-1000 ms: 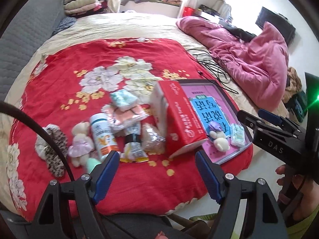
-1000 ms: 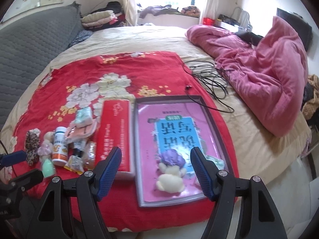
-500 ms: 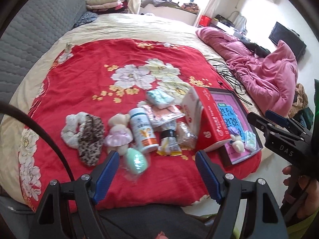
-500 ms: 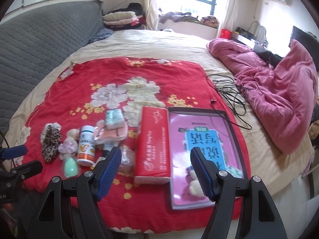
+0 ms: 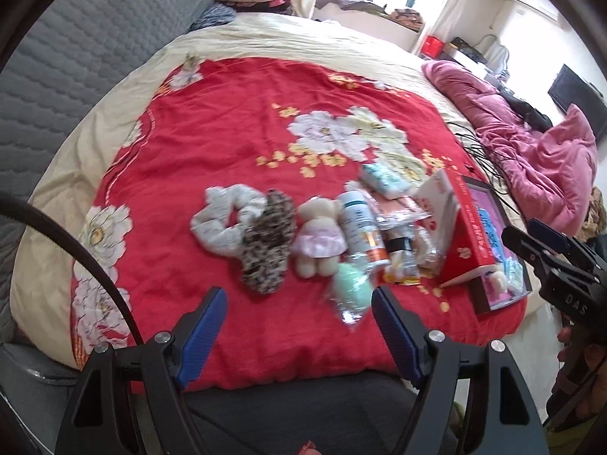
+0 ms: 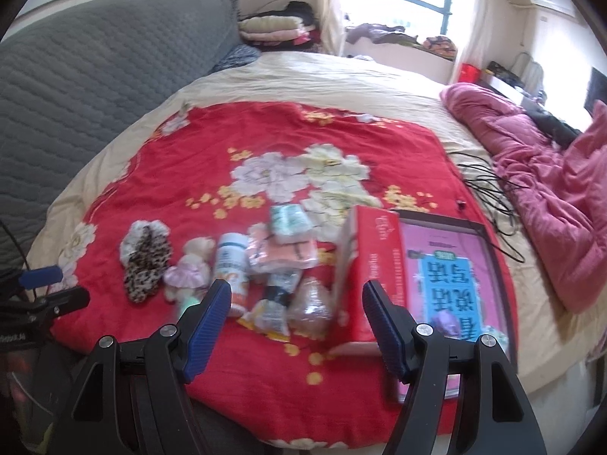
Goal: Organize soft objects
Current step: 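Withdraw both tools from the tray back toward the remaining items, then grasp the leopard scrunchie with left tool while right tool grasps the green egg sponge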
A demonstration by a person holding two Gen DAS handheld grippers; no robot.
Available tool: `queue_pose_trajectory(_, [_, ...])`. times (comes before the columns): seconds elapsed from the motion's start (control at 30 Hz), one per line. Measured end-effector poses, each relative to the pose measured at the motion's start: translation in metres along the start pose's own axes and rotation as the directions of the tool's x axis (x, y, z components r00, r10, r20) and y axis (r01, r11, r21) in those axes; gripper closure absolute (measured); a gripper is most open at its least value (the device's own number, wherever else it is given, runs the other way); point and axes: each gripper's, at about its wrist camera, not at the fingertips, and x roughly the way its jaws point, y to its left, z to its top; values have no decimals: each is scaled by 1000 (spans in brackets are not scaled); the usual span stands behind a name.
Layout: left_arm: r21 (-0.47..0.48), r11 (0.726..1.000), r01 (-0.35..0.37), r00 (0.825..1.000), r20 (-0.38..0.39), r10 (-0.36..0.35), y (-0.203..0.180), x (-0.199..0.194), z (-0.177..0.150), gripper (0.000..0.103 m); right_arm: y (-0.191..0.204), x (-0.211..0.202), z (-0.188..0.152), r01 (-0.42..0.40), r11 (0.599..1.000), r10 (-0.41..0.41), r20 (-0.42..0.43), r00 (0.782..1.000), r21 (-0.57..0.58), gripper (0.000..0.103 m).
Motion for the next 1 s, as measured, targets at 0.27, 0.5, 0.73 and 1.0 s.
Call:
queue_pose_trajectory(0.27, [-69, 998, -14, 999, -37, 12, 38, 13, -8, 25, 38, 26, -15, -94, 995, 92, -61, 994, -22, 30])
queue_pose_trajectory(0.5, [-96, 995, -8, 998, -55, 3, 52, 32, -7, 25, 55, 47, -30, -127, 991, 122, -112, 986, -39, 30])
queue_pose_trajectory(0.73, [-123, 992, 21, 994, -100, -33, 53, 69, -2, 25, 65, 70, -41, -156, 987, 148, -164, 975, -33, 30])
queue_pose_trajectory(1.0, [-186, 982, 37, 989, -136, -63, 60, 98, -2, 26, 84, 106, -49, -193, 981, 182, -230, 956, -28, 30])
